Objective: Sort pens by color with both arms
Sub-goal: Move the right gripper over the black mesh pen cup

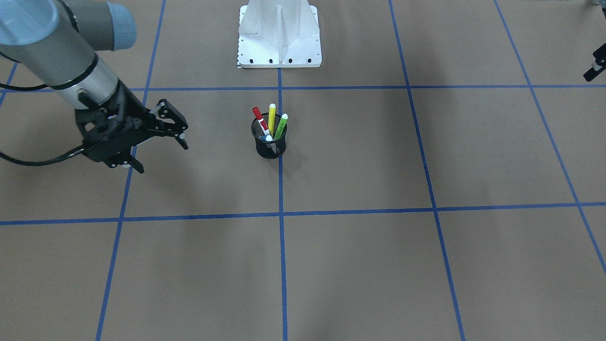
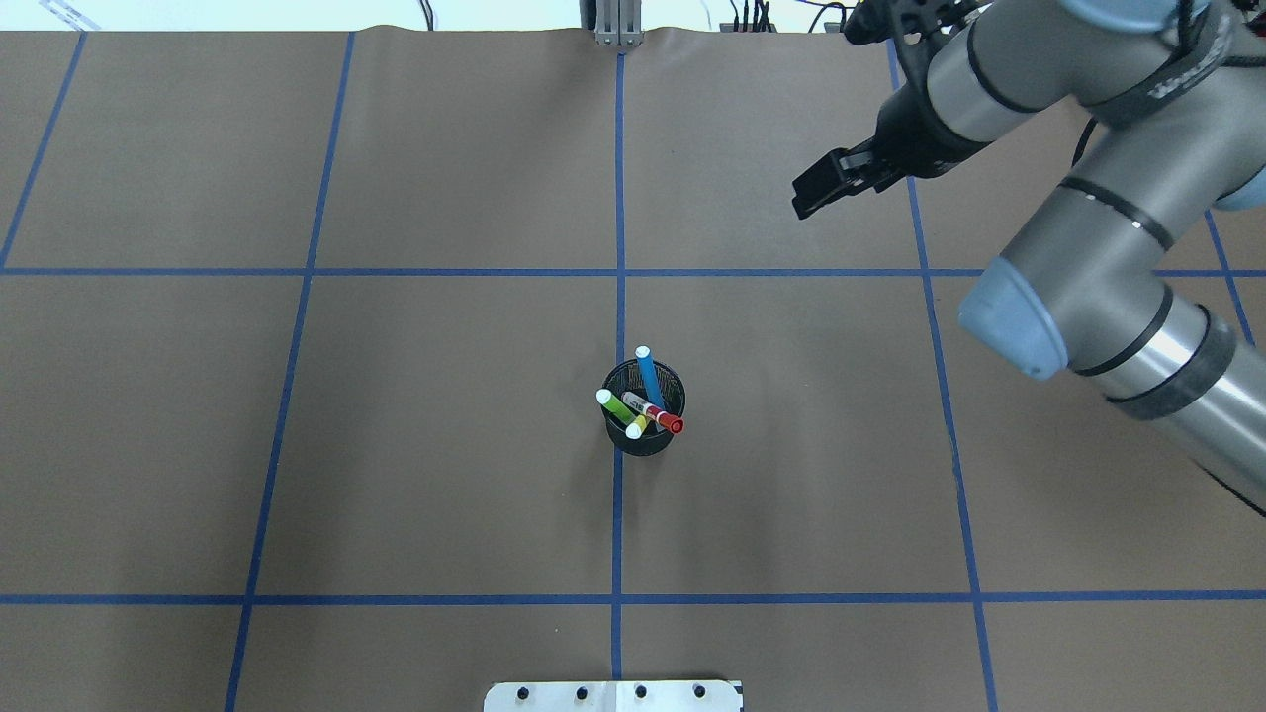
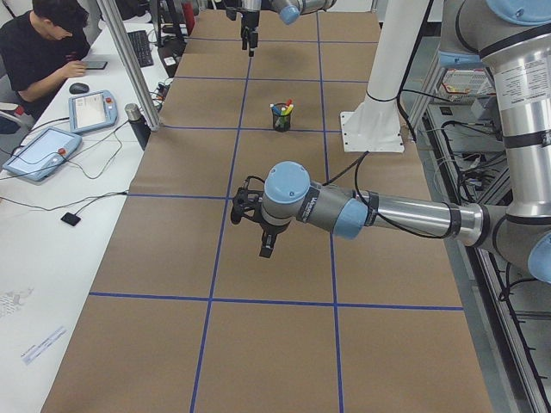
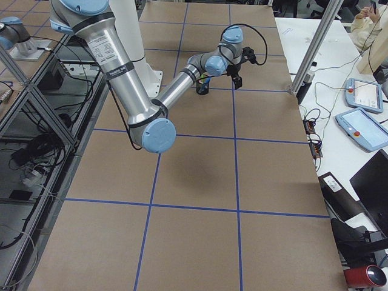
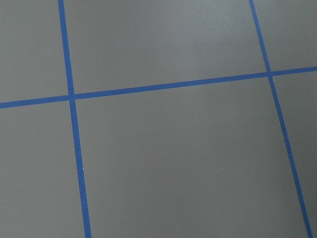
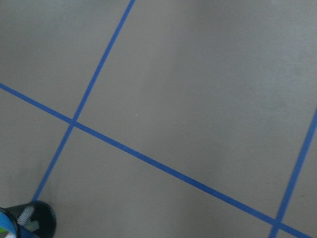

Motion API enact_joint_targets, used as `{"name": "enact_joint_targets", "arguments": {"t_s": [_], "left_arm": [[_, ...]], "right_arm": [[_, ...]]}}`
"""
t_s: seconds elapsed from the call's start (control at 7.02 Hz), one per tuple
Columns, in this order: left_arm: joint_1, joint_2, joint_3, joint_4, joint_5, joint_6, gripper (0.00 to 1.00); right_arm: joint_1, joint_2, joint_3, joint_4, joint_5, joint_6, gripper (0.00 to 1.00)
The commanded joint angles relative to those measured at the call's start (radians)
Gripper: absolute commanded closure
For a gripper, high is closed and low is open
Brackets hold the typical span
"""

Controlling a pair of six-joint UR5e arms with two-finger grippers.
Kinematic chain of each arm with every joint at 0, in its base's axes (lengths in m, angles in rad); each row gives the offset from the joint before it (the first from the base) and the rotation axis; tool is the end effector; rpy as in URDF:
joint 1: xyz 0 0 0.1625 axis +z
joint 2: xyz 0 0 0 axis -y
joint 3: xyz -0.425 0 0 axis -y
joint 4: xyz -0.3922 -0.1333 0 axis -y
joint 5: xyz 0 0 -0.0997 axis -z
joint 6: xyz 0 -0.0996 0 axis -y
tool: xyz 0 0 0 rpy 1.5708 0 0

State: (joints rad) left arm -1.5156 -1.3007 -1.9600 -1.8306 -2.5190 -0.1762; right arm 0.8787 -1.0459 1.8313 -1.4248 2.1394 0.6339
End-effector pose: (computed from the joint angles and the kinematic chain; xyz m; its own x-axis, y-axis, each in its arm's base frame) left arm -0.0308 -0.3924 0.5426 0.5659 0.1645 -0.8079 0.0487 0.9715 0.2319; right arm -0.3325 -0.5260 0.2230 0.5261 -0.4292 0.7342 0.0859 0.8857 0.4563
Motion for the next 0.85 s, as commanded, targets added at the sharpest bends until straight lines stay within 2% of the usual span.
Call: {"name": "enact_joint_targets", "arguments": {"t_s": [0.0, 0.14, 0.43, 0.71], "left_arm": [[0.002, -0.003, 0.013, 0.001, 0.000, 0.000, 0.00], [0.003, -0.003, 0.016, 0.001, 0.000, 0.000, 0.00], [0.002, -0.003, 0.020, -0.001, 0.000, 0.000, 0.00], [0.003, -0.006, 0.020, 0.001, -0.001, 0.000, 0.00]], "right_arm": [[-0.128, 0.062, -0.003, 0.034, -0.140, 0.106, 0.01], [-0.200, 0.098, -0.016, 0.029, -0.224, 0.160, 0.01], [-0.253, 0.217, -0.134, 0.014, -0.298, 0.240, 0.02], [-0.288, 0.218, -0.148, 0.011, -0.343, 0.247, 0.10]]}}
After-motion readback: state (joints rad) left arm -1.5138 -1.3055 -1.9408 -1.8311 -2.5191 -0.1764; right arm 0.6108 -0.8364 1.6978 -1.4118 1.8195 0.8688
